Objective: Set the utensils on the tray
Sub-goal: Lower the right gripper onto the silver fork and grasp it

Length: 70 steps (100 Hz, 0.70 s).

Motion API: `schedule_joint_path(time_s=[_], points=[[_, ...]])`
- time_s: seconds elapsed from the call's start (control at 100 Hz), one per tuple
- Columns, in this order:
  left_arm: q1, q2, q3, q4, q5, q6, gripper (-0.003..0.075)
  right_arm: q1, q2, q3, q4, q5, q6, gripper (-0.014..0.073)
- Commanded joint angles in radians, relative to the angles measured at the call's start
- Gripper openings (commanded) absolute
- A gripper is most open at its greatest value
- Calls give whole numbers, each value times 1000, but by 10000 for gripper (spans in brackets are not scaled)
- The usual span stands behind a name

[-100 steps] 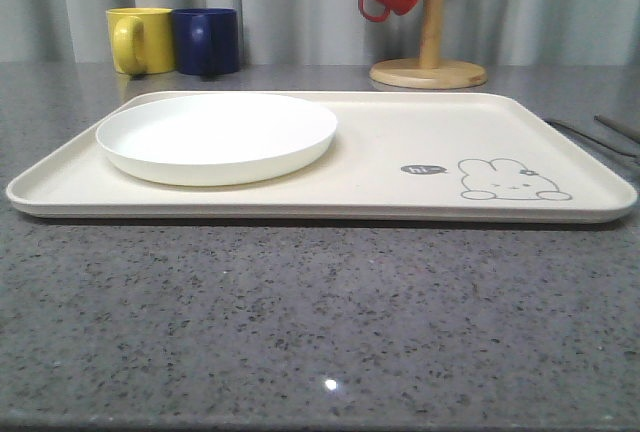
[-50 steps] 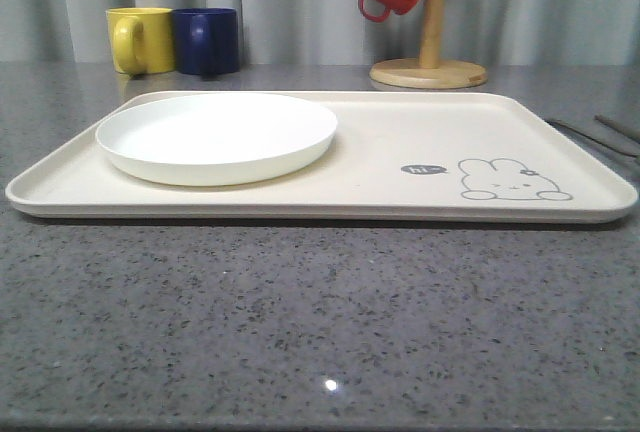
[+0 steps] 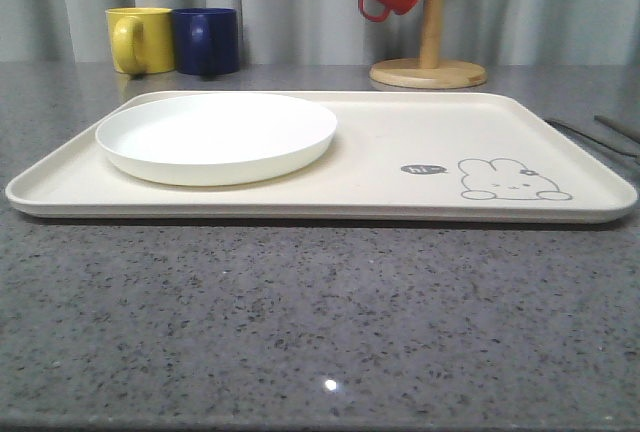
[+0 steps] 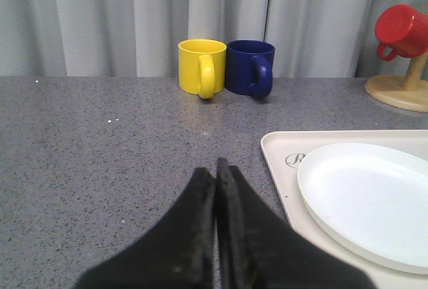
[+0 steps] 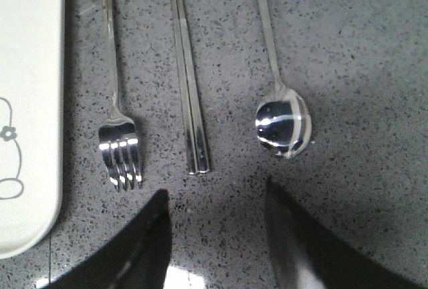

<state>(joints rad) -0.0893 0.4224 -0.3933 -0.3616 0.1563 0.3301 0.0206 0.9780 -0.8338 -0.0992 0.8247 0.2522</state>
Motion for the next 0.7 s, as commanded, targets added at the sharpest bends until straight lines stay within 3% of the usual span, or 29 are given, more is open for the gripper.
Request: schedule_joint_path(time_s=[0.0,0.25,0.69], points=[[3,7,-28,-11,-79,3,-18,-1,-9,-37,0,-37,-9,404],[3,7,-28,-11,-79,3,-18,36,41,-84,53,-58,-109,360],[3,7,-28,-11,-79,3,-18,116,357,-292,68,-55,-142,360]])
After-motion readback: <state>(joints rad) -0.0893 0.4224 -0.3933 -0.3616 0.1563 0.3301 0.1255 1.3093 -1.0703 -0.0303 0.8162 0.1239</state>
